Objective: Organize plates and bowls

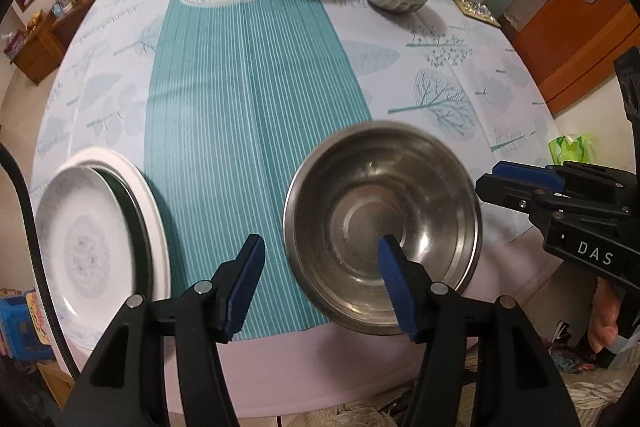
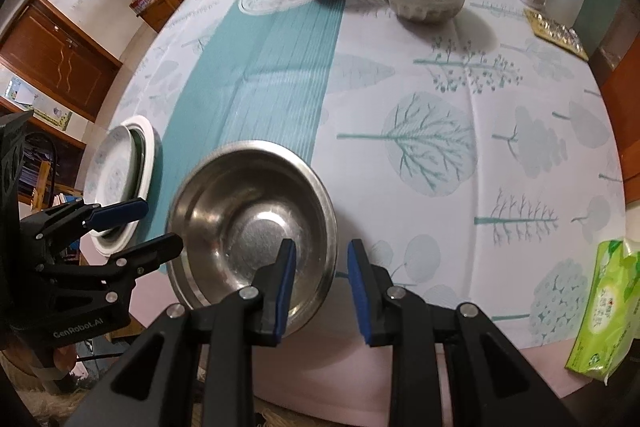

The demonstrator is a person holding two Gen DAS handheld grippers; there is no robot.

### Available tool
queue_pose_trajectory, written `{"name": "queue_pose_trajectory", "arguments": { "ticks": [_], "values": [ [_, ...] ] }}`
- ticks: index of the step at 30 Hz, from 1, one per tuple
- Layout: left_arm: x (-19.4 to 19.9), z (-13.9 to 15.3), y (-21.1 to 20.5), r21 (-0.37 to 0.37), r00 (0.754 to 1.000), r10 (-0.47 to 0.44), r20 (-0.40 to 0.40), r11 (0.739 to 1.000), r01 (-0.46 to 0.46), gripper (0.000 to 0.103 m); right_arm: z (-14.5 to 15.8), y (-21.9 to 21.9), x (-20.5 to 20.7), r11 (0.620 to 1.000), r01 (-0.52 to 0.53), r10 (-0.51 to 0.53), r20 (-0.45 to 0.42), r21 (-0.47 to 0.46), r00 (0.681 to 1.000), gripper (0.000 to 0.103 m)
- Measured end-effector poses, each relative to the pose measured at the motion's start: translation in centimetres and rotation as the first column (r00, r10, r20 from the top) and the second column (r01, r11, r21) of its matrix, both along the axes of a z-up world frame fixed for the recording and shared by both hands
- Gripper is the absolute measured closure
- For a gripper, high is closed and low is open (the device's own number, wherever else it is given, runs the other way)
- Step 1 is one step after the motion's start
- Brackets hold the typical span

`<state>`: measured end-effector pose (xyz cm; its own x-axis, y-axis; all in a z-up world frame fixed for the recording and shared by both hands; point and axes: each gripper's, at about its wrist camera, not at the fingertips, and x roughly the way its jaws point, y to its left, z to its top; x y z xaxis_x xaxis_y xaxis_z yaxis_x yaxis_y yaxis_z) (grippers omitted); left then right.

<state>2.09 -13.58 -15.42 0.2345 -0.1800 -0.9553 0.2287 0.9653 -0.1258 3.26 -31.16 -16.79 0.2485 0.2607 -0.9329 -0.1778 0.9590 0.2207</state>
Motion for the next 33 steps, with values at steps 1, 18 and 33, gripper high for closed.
{"name": "queue_pose_trajectory", "arguments": {
  "ticks": [1, 18, 33],
  "values": [
    [0.1, 0.6, 0.0, 0.004, 1.000, 0.000, 0.010, 1.000, -0.001, 0.045, 0.4, -0.1, 0.1, 1.000, -0.002, 0.002, 0.010, 0.003, 1.000, 0.076],
    [6.9, 14.1, 0.4, -0.031, 0.978, 0.058, 0.202, 0.998, -0.053, 0.032, 13.3, -3.4, 6.1, 0.998, -0.058, 0.054, 0.304, 0.003, 0.951, 0.076],
    [19.0, 19.6, 2.8, -0.109, 0.967, 0.165, 0.193, 0.983, -0.146, 0.023, 20.3, -5.8, 16.5, 1.000, -0.001, 0.002, 0.379, -0.005, 0.925, 0.050]
  ]
}}
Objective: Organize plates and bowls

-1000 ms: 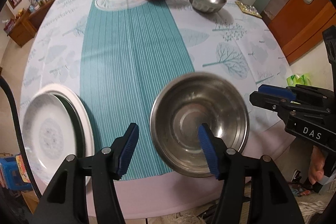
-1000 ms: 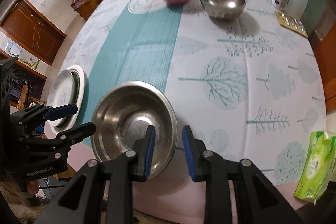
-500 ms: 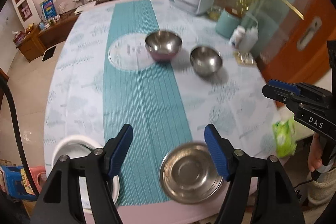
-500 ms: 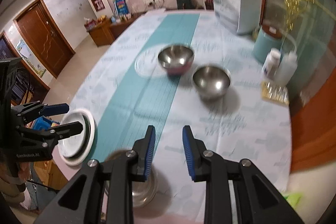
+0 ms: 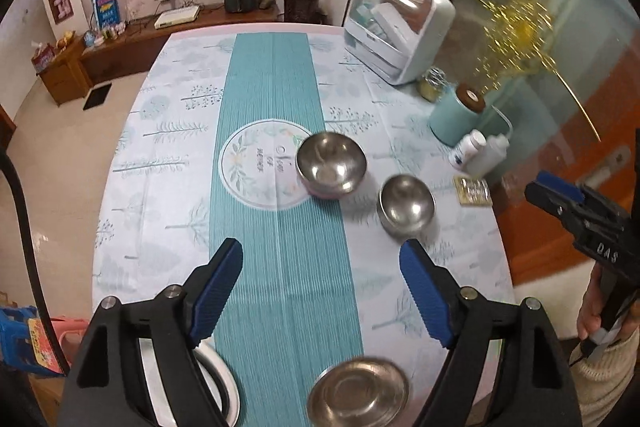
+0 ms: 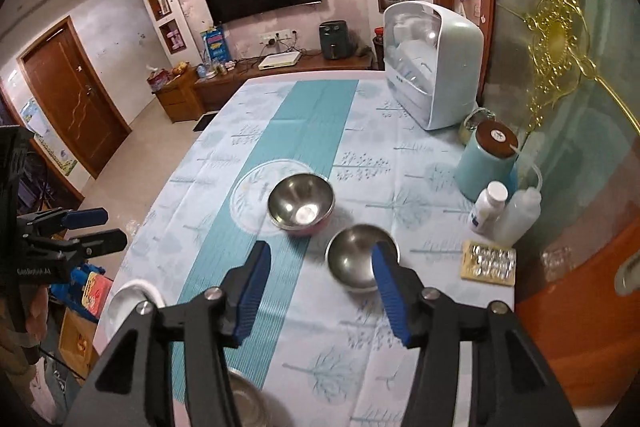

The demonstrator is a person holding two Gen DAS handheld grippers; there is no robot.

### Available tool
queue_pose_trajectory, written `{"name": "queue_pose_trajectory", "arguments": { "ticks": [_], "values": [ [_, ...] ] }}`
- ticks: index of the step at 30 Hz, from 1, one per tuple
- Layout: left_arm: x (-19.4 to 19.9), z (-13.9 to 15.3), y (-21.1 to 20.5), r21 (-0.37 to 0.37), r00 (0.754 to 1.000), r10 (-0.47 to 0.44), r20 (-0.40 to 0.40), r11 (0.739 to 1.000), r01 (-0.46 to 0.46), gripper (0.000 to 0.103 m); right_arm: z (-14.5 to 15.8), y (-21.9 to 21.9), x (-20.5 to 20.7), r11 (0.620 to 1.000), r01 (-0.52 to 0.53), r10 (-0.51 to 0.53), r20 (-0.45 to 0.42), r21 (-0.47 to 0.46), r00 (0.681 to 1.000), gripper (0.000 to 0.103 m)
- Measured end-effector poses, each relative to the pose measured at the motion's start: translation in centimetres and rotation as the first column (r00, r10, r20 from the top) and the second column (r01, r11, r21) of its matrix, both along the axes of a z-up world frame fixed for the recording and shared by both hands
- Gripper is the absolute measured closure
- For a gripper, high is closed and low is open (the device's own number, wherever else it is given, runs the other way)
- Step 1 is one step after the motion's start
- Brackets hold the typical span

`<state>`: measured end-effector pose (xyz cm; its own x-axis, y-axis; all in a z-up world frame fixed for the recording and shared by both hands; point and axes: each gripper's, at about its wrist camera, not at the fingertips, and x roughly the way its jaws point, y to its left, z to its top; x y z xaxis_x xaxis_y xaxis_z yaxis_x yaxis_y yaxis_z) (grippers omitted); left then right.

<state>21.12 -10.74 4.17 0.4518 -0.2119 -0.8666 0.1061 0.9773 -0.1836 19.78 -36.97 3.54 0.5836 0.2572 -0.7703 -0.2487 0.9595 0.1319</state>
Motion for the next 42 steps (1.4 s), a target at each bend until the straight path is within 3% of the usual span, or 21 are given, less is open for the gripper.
{"name": "queue_pose_trajectory", "arguments": {
  "ticks": [6, 12, 20, 30, 31, 32, 35, 37, 39, 42],
  "values": [
    [8.4, -3.9, 1.4, 0.005, 0.991, 0.093, -0.096, 0.996, -0.093, 0.023, -2.1, 0.2, 6.4, 1.000, 0.028, -0.029, -0.064, -0.007, 0.998, 0.050],
    [15.5, -11.4, 2.5, -0.032, 0.958, 0.140, -0.249, 0.988, -0.152, 0.023, -7.3, 0.8, 12.3, 0.999, 0.045, -0.041, -0.182, 0.020, 0.982, 0.050],
    [19.8, -19.0, 0.7, -0.005, 0.933, 0.108, -0.343, 0.993, -0.117, 0.023, -15.9, 2.4, 18.6, 0.994, 0.091, -0.066, -0.355, 0.054, 0.932, 0.050],
    [22.3, -24.1, -2.0, -0.011, 0.926, 0.042, -0.375, 0.999, -0.050, 0.024, -21.9, 5.3, 21.7, 0.998, 0.054, -0.041, -0.437, 0.017, 0.899, 0.051],
    [22.4, -24.3, -2.1, -0.010, 0.927, 0.039, -0.373, 0.999, -0.046, 0.026, -22.3, 5.5, 21.7, 0.999, 0.048, -0.038, -0.442, 0.010, 0.896, 0.054],
    [22.5, -24.6, -2.2, -0.012, 0.927, 0.032, -0.374, 0.999, -0.039, 0.028, -22.7, 5.8, 21.7, 0.999, 0.040, -0.035, -0.448, 0.002, 0.893, 0.064],
    [22.6, -25.5, -2.5, -0.042, 0.923, 0.002, -0.385, 0.999, -0.020, 0.050, -23.7, 6.2, 22.0, 1.000, 0.030, -0.026, -0.477, 0.000, 0.878, 0.085],
    [22.6, -26.1, -2.6, -0.079, 0.912, -0.025, -0.409, 0.997, -0.008, 0.083, -24.1, 6.2, 22.1, 0.999, 0.029, -0.019, -0.485, 0.013, 0.874, 0.090],
    [22.3, -26.2, -2.7, -0.094, 0.909, -0.037, -0.416, 0.996, -0.003, 0.091, -24.0, 6.3, 22.1, 0.999, 0.031, -0.016, -0.480, 0.023, 0.877, 0.091],
    [21.6, -25.2, -3.1, -0.063, 0.921, -0.034, -0.388, 0.998, 0.010, 0.091, -23.4, 6.6, 21.7, 1.000, 0.027, -0.017, -0.475, 0.013, 0.880, 0.092]
  ]
}}
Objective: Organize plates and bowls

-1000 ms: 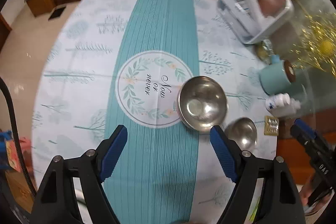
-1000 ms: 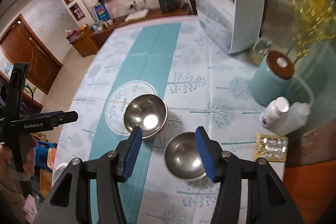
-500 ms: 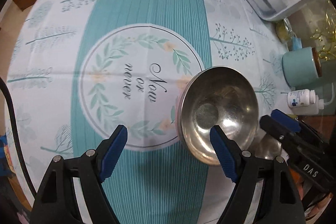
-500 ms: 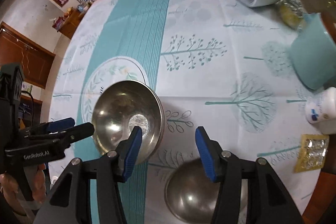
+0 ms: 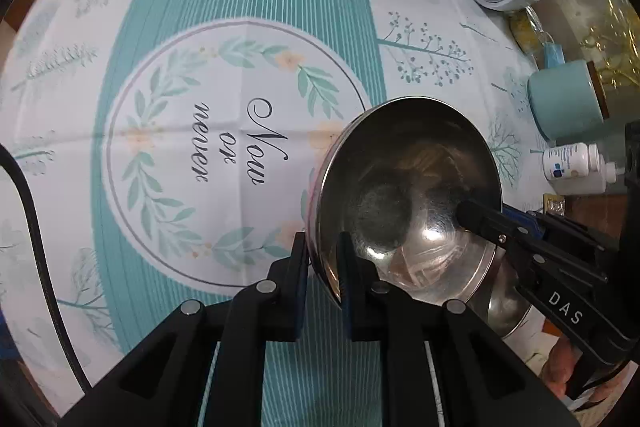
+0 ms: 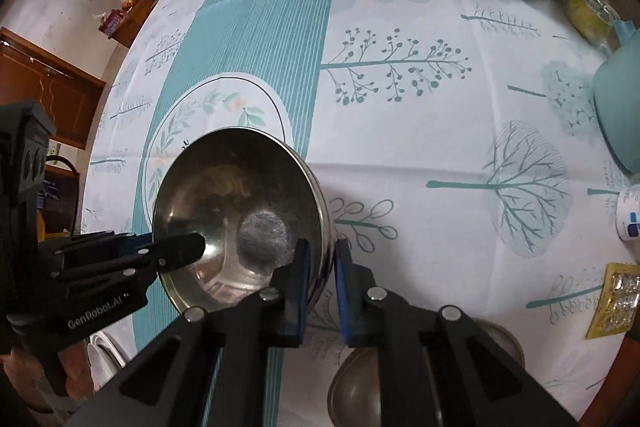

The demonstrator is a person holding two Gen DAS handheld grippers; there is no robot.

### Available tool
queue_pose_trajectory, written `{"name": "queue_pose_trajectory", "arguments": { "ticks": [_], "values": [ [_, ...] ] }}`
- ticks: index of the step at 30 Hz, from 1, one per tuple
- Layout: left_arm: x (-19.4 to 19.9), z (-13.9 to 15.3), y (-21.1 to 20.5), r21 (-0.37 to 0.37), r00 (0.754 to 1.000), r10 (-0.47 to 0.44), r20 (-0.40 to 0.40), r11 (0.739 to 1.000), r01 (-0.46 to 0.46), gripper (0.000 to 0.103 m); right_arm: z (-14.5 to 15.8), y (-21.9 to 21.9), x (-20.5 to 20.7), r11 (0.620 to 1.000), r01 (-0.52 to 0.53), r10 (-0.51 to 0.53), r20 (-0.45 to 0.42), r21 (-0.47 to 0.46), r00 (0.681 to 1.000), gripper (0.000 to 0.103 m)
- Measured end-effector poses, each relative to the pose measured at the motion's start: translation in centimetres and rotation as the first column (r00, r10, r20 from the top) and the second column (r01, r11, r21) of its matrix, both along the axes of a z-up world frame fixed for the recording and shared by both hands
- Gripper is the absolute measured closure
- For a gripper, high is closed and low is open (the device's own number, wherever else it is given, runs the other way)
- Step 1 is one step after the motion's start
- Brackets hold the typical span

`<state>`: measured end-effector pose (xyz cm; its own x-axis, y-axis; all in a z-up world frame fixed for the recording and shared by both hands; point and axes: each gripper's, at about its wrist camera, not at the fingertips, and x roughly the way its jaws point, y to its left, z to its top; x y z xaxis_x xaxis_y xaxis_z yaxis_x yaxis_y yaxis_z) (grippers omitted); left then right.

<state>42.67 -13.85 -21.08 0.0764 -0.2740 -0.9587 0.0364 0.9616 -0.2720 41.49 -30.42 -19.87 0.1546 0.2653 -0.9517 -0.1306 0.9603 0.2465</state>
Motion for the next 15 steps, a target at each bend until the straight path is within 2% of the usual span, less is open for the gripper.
{"name": "queue_pose_trajectory", "arguments": {
  "ticks": [8, 15],
  "values": [
    [-3.1, 6.2, 0.6, 0.012, 0.997, -0.034, 0.074, 0.999, 0.033, 0.091, 4.6, 0.0, -2.5, 0.999, -0.009, 0.007, 0.057, 0.039, 0.998, 0.092],
    [-8.7, 12.5, -0.1, 0.058, 0.983, -0.098, 0.158, 0.994, 0.090, 0.090, 10.3, -0.2, -7.7, 0.999, -0.035, 0.030, 0.129, 0.037, 0.991, 0.092]
  ]
}}
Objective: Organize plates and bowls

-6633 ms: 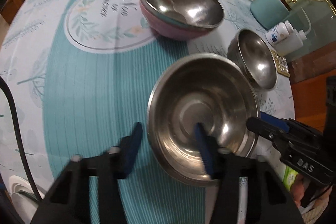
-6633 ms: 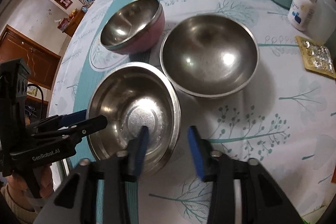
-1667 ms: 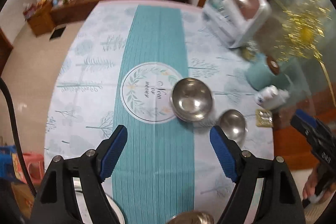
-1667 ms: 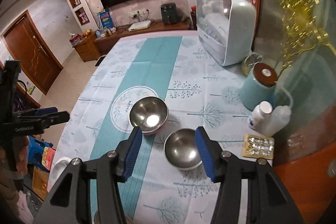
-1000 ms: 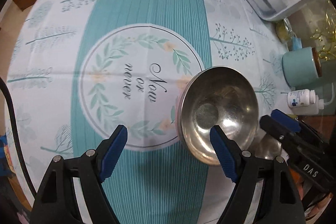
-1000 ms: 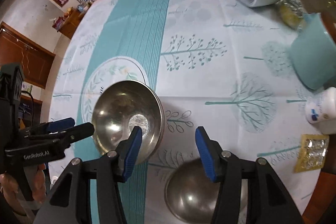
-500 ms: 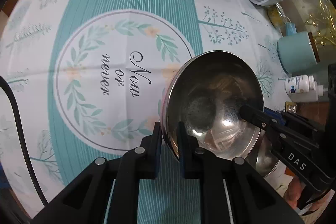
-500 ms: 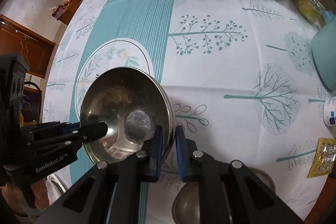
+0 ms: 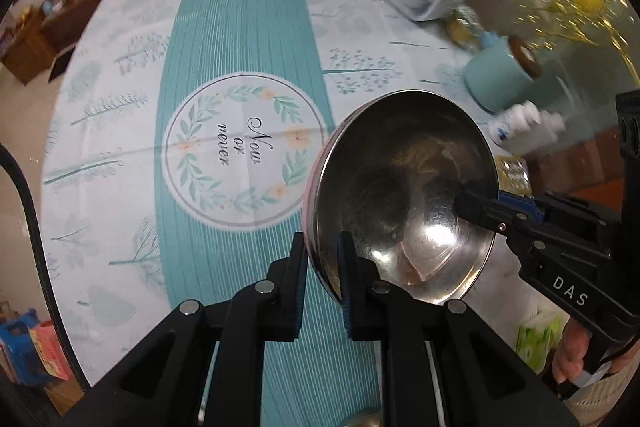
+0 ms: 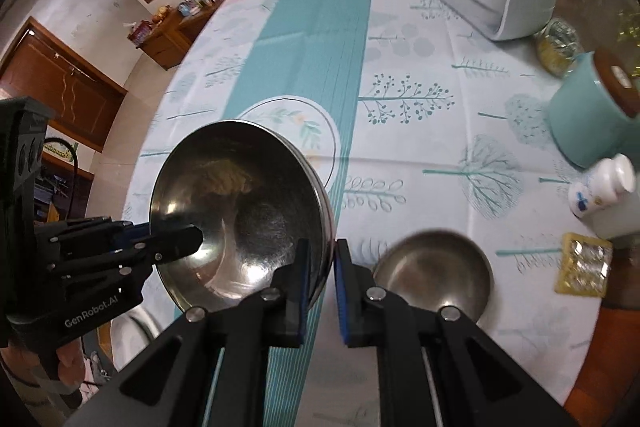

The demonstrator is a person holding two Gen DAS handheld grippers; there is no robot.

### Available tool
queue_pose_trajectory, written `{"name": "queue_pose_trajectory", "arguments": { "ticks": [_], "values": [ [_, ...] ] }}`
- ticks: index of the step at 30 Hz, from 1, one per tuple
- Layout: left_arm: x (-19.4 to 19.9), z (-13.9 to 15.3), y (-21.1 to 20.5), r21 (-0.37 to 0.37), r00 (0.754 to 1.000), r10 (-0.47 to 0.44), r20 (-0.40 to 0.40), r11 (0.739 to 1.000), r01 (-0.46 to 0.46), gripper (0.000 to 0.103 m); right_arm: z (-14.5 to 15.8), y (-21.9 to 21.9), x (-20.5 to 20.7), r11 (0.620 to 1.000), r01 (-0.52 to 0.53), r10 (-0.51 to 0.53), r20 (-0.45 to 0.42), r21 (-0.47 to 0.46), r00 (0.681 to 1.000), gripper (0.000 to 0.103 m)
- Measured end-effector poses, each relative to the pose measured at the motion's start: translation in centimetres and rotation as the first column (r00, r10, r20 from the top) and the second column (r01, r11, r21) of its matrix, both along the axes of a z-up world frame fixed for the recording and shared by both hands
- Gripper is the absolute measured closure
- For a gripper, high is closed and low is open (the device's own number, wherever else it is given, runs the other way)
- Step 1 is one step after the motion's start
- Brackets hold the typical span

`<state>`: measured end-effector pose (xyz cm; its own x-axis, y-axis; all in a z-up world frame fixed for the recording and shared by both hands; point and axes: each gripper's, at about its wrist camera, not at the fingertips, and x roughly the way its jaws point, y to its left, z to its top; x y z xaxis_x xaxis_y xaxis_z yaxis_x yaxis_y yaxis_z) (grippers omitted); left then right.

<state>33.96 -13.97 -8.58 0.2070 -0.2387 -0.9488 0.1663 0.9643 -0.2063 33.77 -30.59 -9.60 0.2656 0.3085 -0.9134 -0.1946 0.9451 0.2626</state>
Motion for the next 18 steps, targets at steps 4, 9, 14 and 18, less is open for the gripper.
{"name": "queue_pose_trajectory", "arguments": {
  "ticks": [4, 9, 14, 18],
  "values": [
    [-4.6, 2.6, -0.6, 0.008, 1.000, -0.013, 0.024, 1.000, 0.013, 0.090, 2.6, -0.5, -4.3, 1.000, -0.010, 0.010, 0.025, 0.017, 1.000, 0.092],
    [-11.1, 3.8, -0.9, 0.041, 1.000, -0.016, 0.022, 0.999, 0.015, 0.089, 3.7, -0.3, -10.2, 0.999, -0.035, 0.034, 0.032, 0.025, 0.999, 0.092],
    [-17.5, 3.0, -0.6, 0.034, 1.000, -0.009, -0.008, 0.999, 0.009, 0.089, 3.3, -0.1, -15.8, 0.998, -0.055, 0.055, 0.025, 0.009, 0.998, 0.092],
    [-21.7, 1.3, -0.3, -0.019, 0.998, -0.009, -0.057, 1.000, 0.008, 0.087, 2.8, 0.4, -20.2, 0.996, -0.075, 0.077, 0.058, -0.039, 0.995, 0.092]
  ]
}}
